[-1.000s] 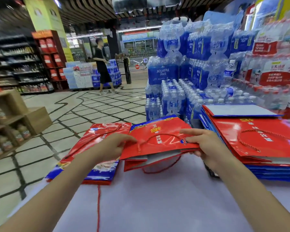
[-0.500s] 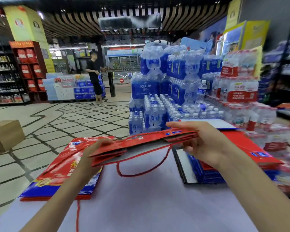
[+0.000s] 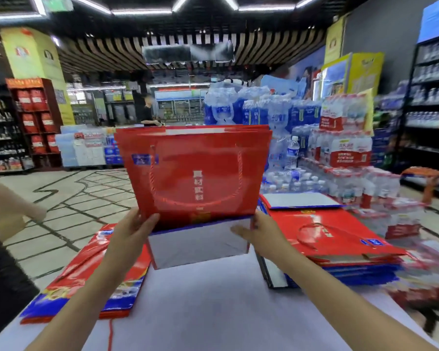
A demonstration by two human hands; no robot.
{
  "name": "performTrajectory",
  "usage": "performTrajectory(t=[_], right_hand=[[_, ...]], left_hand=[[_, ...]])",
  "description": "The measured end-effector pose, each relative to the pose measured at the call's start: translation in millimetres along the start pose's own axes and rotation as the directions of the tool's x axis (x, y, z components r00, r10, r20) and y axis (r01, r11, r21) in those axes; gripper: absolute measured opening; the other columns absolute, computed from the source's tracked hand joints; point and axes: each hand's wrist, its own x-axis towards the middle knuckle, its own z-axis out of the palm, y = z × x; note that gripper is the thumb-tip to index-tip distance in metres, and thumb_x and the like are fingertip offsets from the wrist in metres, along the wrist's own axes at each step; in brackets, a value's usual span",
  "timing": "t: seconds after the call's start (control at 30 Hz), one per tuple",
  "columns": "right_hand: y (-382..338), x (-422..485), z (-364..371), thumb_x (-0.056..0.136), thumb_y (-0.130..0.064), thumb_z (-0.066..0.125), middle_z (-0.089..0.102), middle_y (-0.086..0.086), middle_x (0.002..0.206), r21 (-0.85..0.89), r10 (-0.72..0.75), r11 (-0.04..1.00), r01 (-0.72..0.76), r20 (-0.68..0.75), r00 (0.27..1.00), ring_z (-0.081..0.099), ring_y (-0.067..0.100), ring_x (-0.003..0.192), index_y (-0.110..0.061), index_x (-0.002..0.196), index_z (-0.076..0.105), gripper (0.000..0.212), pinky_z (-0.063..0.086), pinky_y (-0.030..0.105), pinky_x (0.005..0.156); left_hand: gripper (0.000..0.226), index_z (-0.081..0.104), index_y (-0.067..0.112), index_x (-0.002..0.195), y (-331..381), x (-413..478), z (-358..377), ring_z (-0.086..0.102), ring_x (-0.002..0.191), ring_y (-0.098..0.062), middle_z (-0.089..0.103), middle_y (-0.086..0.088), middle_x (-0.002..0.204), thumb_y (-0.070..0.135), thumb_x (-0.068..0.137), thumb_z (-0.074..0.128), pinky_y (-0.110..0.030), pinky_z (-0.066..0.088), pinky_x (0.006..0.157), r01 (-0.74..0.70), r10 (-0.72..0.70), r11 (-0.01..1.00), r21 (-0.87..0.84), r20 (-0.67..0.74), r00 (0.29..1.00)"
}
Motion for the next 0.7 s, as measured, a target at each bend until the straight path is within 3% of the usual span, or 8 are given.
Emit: performTrajectory(t=[0.1,0.17,0.27,0.37,0.43,0.5,0.6,0.7], right_hand=[[-7.9,4.9,-0.9,0.088,-0.021,0.070,0.065,0.000,0.079,0.145,0.003,0.989,0.009,-0.083,0.997,0.061,0.016,0.073,-0.019,0.088,0.063,0.007,0.051,0.040,0.072],[-11.7,8.5,-5.0,0.088,-0.025,0.069,0.069,0.010,0.088,0.180,0.025,0.984,0.002,-0.145,0.989,0.065,0.028,0.078,-0.018,0.091,0.064,0.009,0.055,0.045,0.076],[-18.9,10.8,-22.6,0.090,-0.022,0.069,0.071,0.000,0.088,0.186,0.046,0.983,-0.008,-0.200,0.979,0.066,0.019,0.080,-0.017,0.094,0.067,0.007,0.054,0.033,0.072],[-20.0,16.8,-57.1,0.087,-0.018,0.072,0.072,-0.002,0.085,0.193,0.090,0.980,-0.042,-0.248,0.964,0.068,0.018,0.077,-0.020,0.088,0.067,0.005,0.056,0.029,0.070],[-18.4,21.7,-89.7,0.085,-0.021,0.074,0.070,-0.003,0.087,0.124,0.099,0.990,-0.064,-0.297,0.950,0.064,0.013,0.072,-0.023,0.084,0.065,0.010,0.053,0.022,0.063],[-9.4,27.5,-124.3,0.084,-0.031,0.076,0.069,0.000,0.101,0.016,0.116,0.993,-0.117,-0.341,0.933,0.065,0.016,0.082,-0.019,0.098,0.067,0.021,0.053,0.029,0.071],[11.3,30.7,-173.5,0.086,-0.038,0.072,0.060,0.003,0.115,-0.187,0.153,0.954,-0.236,-0.372,0.915,0.061,0.023,0.096,-0.009,0.118,0.063,0.045,0.044,0.030,0.077],[36.5,29.7,-214.8,0.085,-0.045,0.073,0.060,0.008,0.082,-0.277,0.253,0.886,-0.371,-0.382,0.889,0.053,0.022,0.065,-0.015,0.076,0.057,0.034,0.035,0.029,0.055]], left_hand=[[0.019,0.063,0.015,0.097,3.8,6.7,-1.2,0.068,0.085,-0.021,0.074,-0.006,0.095,0.033,0.095,0.056,-0.036,0.052,0.073,0.144,-0.147,0.976,-0.162,-0.004,0.989],[0.017,0.062,0.018,0.103,6.8,9.4,3.5,0.070,0.084,-0.024,0.074,-0.007,0.093,0.029,0.090,0.066,-0.035,0.052,0.067,0.160,-0.155,0.976,-0.149,0.045,0.987],[0.034,0.059,0.019,0.107,18.2,11.2,26.2,0.072,0.077,-0.022,0.075,-0.008,0.089,0.018,0.078,0.077,-0.032,0.054,0.060,0.216,-0.206,0.963,-0.163,0.072,0.976],[0.024,0.058,0.017,0.107,30.8,18.9,61.1,0.072,0.067,-0.016,0.075,-0.005,0.085,0.013,0.087,0.070,-0.028,0.052,0.048,0.234,-0.226,0.963,-0.132,0.070,0.972],[0.024,0.058,0.012,0.106,38.8,26.6,92.0,0.069,0.059,-0.015,0.073,-0.006,0.078,0.013,0.086,0.071,-0.027,0.050,0.044,0.250,-0.240,0.961,-0.120,0.093,0.966],[0.023,0.058,0.009,0.102,43.5,35.2,128.2,0.064,0.049,-0.012,0.069,-0.006,0.070,0.013,0.085,0.072,-0.024,0.046,0.040,0.267,-0.253,0.954,-0.133,0.115,0.961],[0.030,0.059,0.008,0.103,39.8,48.7,185.4,0.068,0.057,-0.017,0.071,-0.010,0.080,0.017,0.081,0.077,-0.029,0.052,0.045,0.343,-0.327,0.927,-0.152,0.125,0.937],[0.036,0.063,0.004,0.101,24.2,52.9,236.5,0.070,0.064,-0.022,0.071,-0.013,0.084,0.023,0.076,0.081,-0.036,0.058,0.052,0.435,-0.418,0.895,-0.102,0.153,0.896]])
